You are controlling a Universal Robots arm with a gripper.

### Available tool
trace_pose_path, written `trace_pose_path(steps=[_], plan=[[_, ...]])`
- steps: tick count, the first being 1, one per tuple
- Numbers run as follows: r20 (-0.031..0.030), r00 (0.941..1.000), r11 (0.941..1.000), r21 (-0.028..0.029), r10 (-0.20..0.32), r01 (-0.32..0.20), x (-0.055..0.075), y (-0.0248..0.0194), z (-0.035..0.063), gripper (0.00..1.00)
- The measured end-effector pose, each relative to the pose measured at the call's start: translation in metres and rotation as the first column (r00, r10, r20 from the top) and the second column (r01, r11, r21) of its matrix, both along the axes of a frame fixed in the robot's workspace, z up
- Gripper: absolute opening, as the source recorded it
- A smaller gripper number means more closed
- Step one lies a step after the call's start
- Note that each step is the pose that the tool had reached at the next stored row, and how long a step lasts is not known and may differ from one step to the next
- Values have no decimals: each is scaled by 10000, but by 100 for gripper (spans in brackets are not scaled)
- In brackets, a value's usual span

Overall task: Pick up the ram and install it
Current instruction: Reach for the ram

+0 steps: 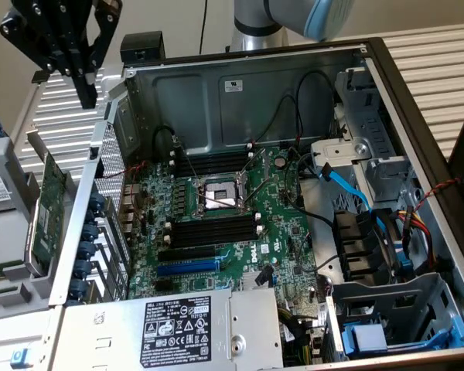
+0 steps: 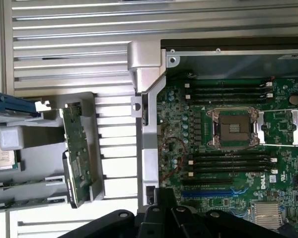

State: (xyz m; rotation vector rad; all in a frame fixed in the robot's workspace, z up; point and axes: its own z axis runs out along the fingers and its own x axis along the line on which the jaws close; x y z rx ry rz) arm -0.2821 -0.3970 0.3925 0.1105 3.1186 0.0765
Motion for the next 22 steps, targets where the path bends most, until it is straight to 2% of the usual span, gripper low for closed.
trace_pose_path(steps=[22], plan=[[0, 10000, 10000, 4, 1, -1, -1000, 2, -7, 11]])
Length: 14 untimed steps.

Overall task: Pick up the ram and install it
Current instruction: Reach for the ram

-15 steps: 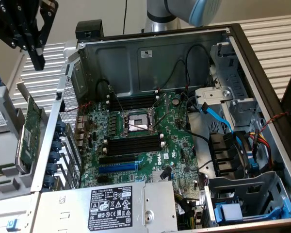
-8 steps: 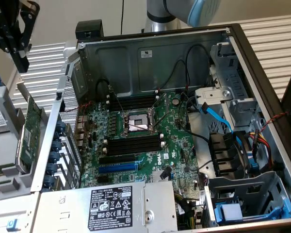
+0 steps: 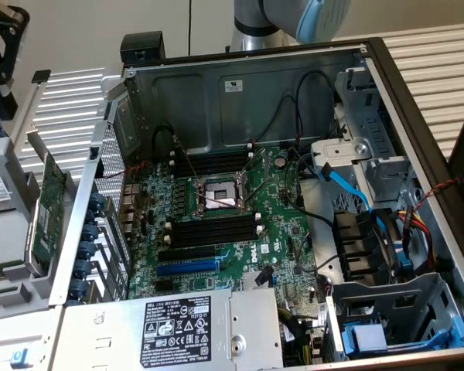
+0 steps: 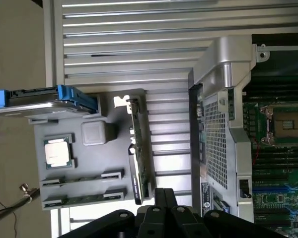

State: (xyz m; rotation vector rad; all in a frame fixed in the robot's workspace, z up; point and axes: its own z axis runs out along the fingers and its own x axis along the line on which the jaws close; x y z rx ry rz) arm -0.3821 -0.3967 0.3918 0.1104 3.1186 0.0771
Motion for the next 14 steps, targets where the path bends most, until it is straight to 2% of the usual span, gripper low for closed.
trace_pose_path(steps=[6, 14], plan=[[0, 10000, 10000, 0, 0, 0, -268, 0, -13, 11], [-1, 10000, 10000, 0, -1, 1, -559, 0, -25, 11]])
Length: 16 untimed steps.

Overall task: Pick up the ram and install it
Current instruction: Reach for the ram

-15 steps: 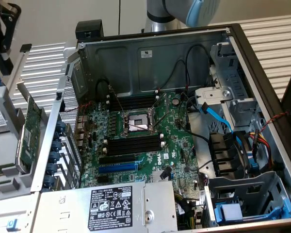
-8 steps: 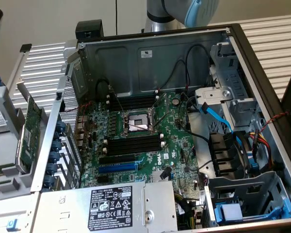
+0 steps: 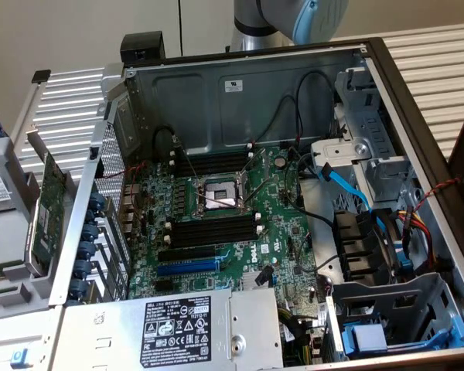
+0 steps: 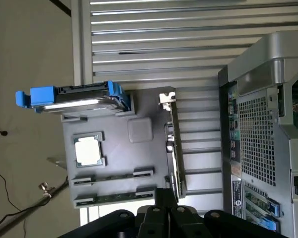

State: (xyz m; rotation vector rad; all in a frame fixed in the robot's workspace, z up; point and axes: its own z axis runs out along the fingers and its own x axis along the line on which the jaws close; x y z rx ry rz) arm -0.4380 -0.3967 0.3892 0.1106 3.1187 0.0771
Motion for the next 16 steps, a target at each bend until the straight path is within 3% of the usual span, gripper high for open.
trace_pose_path(steps=[5, 16], plan=[[1, 10000, 10000, 1, 0, 0, -149, -1, -5, 11], [1, 10000, 10000, 1, 1, -1, -332, -6, -30, 11]])
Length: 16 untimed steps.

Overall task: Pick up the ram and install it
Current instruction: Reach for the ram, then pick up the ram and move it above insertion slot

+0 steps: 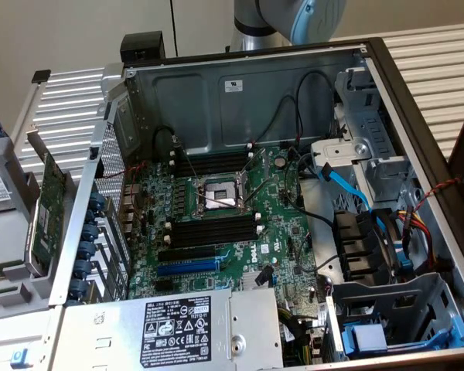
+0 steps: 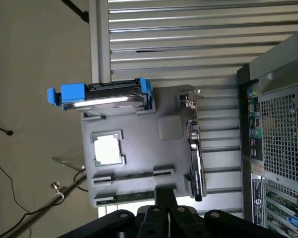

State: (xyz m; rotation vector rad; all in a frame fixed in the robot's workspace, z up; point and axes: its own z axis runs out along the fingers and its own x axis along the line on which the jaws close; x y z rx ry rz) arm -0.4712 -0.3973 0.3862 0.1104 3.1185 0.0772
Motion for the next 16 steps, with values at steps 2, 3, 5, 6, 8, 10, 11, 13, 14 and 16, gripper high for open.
trace_pose_path(steps=[2, 3, 5, 6, 8, 10, 11, 13, 14, 16], plan=[[0, 10000, 10000, 0, 0, 0, -33, 0, -5, 11], [-1, 10000, 10000, 0, 0, 0, -44, -1, -5, 11], [-8, 10000, 10000, 0, 1, -1, -60, -4, -5, 11], [-11, 10000, 10000, 0, 1, -1, -66, -6, -5, 11], [-15, 10000, 10000, 0, 0, 0, -75, -8, -5, 11], [-22, 10000, 10000, 0, 0, 0, -76, -8, -4, 11], [-23, 10000, 10000, -1, 0, 0, -76, -8, -4, 11], [-23, 10000, 10000, 0, 0, 0, -77, -8, -5, 11], [-23, 10000, 10000, 0, 0, 0, -77, -8, -5, 11], [-23, 10000, 10000, 0, 1, -1, -77, -8, -5, 11]])
